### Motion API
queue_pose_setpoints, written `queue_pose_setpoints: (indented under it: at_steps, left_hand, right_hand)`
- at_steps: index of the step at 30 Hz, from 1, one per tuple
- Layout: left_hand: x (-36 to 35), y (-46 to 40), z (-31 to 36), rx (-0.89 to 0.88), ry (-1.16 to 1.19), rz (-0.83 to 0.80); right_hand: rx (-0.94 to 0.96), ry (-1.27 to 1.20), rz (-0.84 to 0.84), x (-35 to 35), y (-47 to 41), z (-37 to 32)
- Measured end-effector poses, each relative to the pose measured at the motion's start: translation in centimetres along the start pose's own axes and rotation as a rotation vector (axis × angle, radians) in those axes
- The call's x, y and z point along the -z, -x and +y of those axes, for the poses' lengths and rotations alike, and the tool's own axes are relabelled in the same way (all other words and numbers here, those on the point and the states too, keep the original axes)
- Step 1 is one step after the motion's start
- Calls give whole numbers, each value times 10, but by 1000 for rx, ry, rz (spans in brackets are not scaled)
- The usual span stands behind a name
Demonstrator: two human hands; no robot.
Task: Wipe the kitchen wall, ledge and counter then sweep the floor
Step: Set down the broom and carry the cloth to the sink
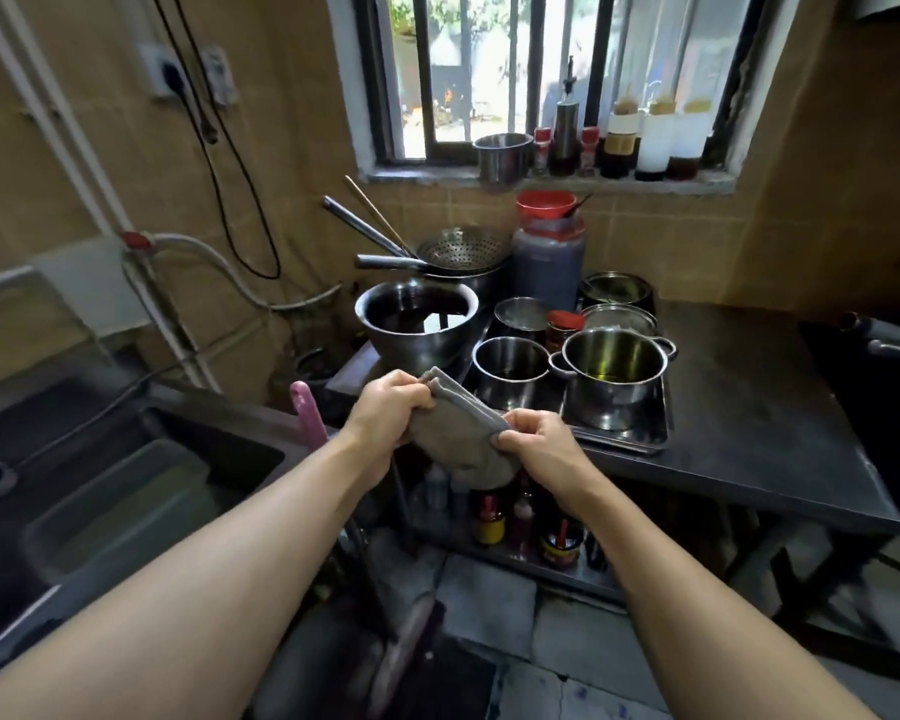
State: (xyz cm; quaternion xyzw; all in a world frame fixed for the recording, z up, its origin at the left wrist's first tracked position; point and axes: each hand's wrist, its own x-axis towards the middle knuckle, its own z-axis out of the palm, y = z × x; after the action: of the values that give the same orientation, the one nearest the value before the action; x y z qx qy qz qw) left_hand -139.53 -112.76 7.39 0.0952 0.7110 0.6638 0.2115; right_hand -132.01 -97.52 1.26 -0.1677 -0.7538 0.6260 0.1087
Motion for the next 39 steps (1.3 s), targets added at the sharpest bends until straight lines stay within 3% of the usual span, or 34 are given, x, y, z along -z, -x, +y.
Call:
queue_pose_setpoints:
  at_steps: [6,11,16,20,26,33,39]
  left_hand:
    - [47,34,6,-17,187,34]
    - [102,65,12,-37,341,184]
    - [183,108,7,37,269,501]
    - [246,153,-7,69,191,590]
    - [363,232,-32,125,197,668]
    - [476,319,-72,198,231,844]
    - [531,393,-99,237,359,1053]
  right_hand:
    - [-152,-255,-281,-48,9,-16]
    - [-182,-372,-436,-98,16,-39]
    - [-108,-279,-436,-176,39,-67]
    - [-26,-155,-410,-244,64,-83]
    - [-26,-73,-598,-359,116,-110]
    - [86,116,-552,-489,173,-130]
    - [130,138,-817,-574,222,-139]
